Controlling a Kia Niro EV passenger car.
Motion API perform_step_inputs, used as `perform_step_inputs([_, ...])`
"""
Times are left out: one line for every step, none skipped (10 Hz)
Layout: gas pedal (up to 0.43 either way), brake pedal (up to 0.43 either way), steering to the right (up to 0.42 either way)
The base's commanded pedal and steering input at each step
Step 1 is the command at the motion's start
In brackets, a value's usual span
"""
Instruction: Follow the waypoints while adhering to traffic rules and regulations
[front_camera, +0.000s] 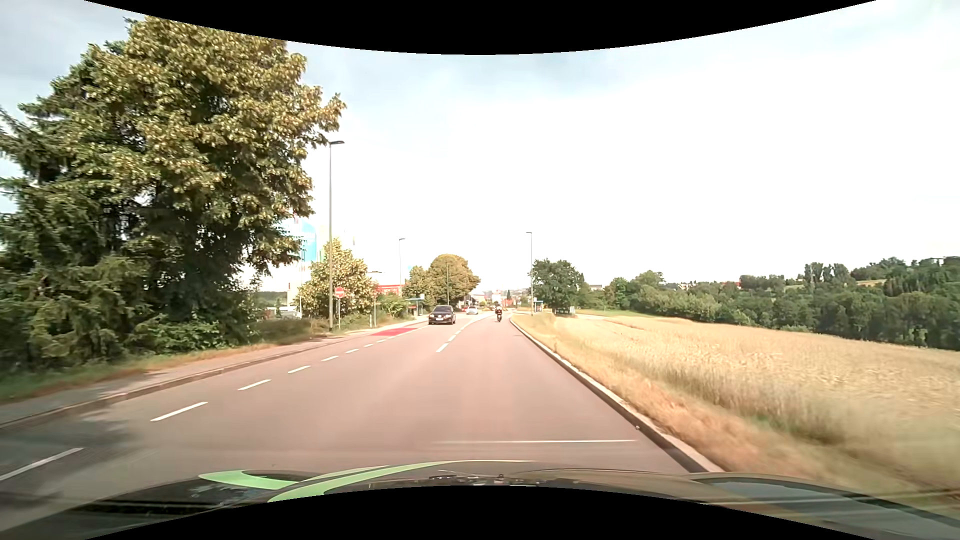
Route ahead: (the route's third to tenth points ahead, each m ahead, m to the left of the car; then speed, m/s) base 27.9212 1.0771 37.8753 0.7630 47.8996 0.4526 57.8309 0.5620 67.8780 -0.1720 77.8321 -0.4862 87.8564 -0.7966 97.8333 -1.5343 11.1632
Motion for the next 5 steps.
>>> perform_step_inputs([0.020,0.000,0.004])
perform_step_inputs([0.020,0.000,0.004])
perform_step_inputs([0.020,0.000,0.004])
perform_step_inputs([0.020,0.000,0.004])
perform_step_inputs([0.020,0.000,0.004])
